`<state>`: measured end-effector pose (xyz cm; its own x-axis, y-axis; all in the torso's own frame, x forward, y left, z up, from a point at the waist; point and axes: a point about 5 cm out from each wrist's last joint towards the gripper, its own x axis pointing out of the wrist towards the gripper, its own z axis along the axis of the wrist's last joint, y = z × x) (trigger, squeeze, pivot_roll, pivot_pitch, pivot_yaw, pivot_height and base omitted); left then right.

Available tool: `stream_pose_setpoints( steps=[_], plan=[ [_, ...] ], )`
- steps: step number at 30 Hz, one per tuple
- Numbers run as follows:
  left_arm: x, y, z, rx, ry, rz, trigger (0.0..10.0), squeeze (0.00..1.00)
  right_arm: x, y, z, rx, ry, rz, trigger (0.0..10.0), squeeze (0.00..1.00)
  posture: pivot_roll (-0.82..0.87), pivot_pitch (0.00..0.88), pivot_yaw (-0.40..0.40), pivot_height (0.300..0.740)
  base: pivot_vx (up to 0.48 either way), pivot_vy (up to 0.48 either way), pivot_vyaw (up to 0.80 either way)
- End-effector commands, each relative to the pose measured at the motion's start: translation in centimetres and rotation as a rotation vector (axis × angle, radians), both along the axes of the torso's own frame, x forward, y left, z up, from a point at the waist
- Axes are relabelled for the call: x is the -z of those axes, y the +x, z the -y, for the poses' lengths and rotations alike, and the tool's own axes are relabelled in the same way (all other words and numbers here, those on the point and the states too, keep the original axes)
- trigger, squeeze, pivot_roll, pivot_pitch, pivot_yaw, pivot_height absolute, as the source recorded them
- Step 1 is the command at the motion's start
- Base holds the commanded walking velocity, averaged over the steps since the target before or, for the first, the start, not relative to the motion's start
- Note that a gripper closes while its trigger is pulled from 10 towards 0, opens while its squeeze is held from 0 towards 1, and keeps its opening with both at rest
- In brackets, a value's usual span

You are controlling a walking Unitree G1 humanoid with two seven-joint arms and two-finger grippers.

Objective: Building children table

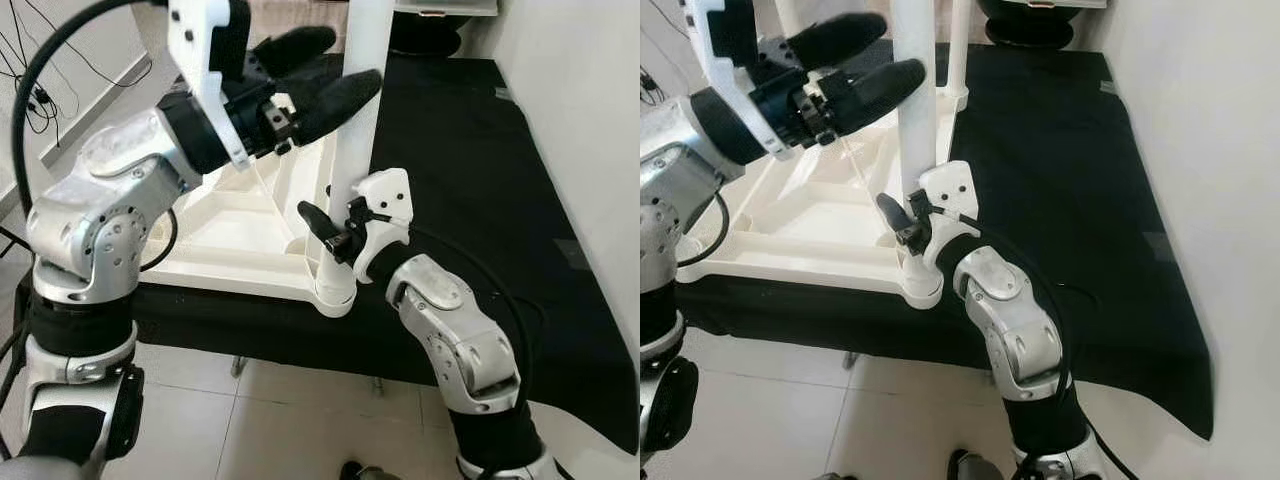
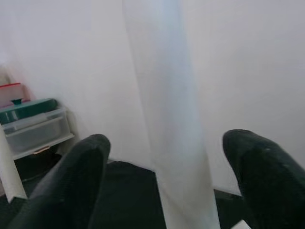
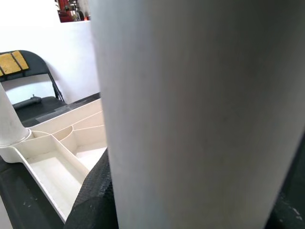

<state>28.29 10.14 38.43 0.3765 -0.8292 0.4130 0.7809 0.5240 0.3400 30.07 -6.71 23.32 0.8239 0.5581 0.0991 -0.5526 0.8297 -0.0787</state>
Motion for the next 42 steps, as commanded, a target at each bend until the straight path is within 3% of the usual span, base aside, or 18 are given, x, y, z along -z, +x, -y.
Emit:
stream_pose_setpoints(
  steps=[1, 2, 3, 4, 5, 9, 11, 19, 20, 38, 39, 42],
  plan=[
    [-0.1, 0.2, 0.7, 0.038, -0.001, -0.025, 10.0, 1.00, 2.2, -0.1, -0.8, -0.042, -0.026, -0.105, 10.0, 0.00, 0.02, 0.149, -0.021, 0.740, 0.000, 0.000, 0.00],
    [0.0, 0.6, 0.8, 0.036, 0.001, -0.055, 10.0, 0.83, 2.0, -0.2, -1.1, -0.060, -0.020, -0.094, 10.0, 0.00, 0.02, 0.149, -0.021, 0.740, 0.000, 0.000, 0.00],
    [0.0, 1.1, 0.8, 0.032, -0.003, -0.081, 10.0, 0.27, 1.8, -0.3, -1.2, -0.075, -0.015, -0.082, 10.0, 0.00, 0.02, 0.149, -0.021, 0.740, 0.000, 0.000, 0.00],
    [0.0, 1.1, 0.8, 0.032, -0.003, -0.081, 10.0, 0.27, 1.8, -0.3, -1.2, -0.075, -0.015, -0.082, 10.0, 0.00, 0.02, 0.149, -0.021, 0.740, 0.000, 0.000, 0.00],
    [0.1, 1.5, 0.7, 0.031, -0.009, -0.109, 10.0, 0.00, 1.6, -0.4, -1.4, -0.091, -0.011, -0.068, 10.0, 0.00, 0.02, 0.147, -0.020, 0.740, 0.000, 0.000, 0.00],
    [0.3, 3.0, 0.6, 0.017, -0.020, -0.179, 10.0, 0.00, 1.2, -0.7, -1.7, -0.127, -0.001, -0.044, 10.0, 0.00, 0.02, 0.144, -0.015, 0.740, 0.000, 0.000, 0.00],
    [0.6, 3.7, 1.4, 0.037, -0.039, -0.270, 10.0, 0.00, 1.0, -0.9, -1.9, -0.147, -0.001, -0.026, 10.0, 0.00, 0.01, 0.142, -0.013, 0.740, 0.000, 0.000, 0.00],
    [0.6, 3.3, 2.7, 0.104, -0.035, -0.296, 10.0, 0.00, 1.0, -1.0, -1.9, -0.151, -0.001, -0.019, 10.0, 0.00, 0.01, 0.137, -0.009, 0.740, 0.000, 0.000, 0.00],
    [0.6, 3.0, 3.0, 0.124, -0.015, -0.291, 0.0, 0.00, 1.1, -1.0, -1.9, -0.150, -0.002, -0.018, 10.0, 0.00, 0.01, 0.133, -0.008, 0.740, 0.000, 0.000, 0.00],
    [-0.1, 1.7, 3.3, 0.219, 0.011, -0.257, 0.0, 0.00, 0.7, 0.0, -1.0, -0.138, -0.010, -0.009, 10.0, 0.00, 0.02, 0.116, -0.012, 0.740, 0.000, 0.000, 0.00],
    [-0.1, 1.7, 3.3, 0.221, 0.018, -0.250, 0.0, 0.00, 0.7, 0.2, -0.7, -0.177, 0.012, -0.040, 10.0, 1.00, 0.02, 0.115, -0.014, 0.740, 0.000, 0.000, 0.00],
    [0.0, 1.7, 3.3, 0.227, 0.034, -0.236, 0.0, 0.00, 0.3, 0.5, -0.1, -0.250, 0.030, -0.052, 10.0, 1.00, 0.01, 0.114, -0.013, 0.740, 0.000, 0.000, 0.00]
  ],
)
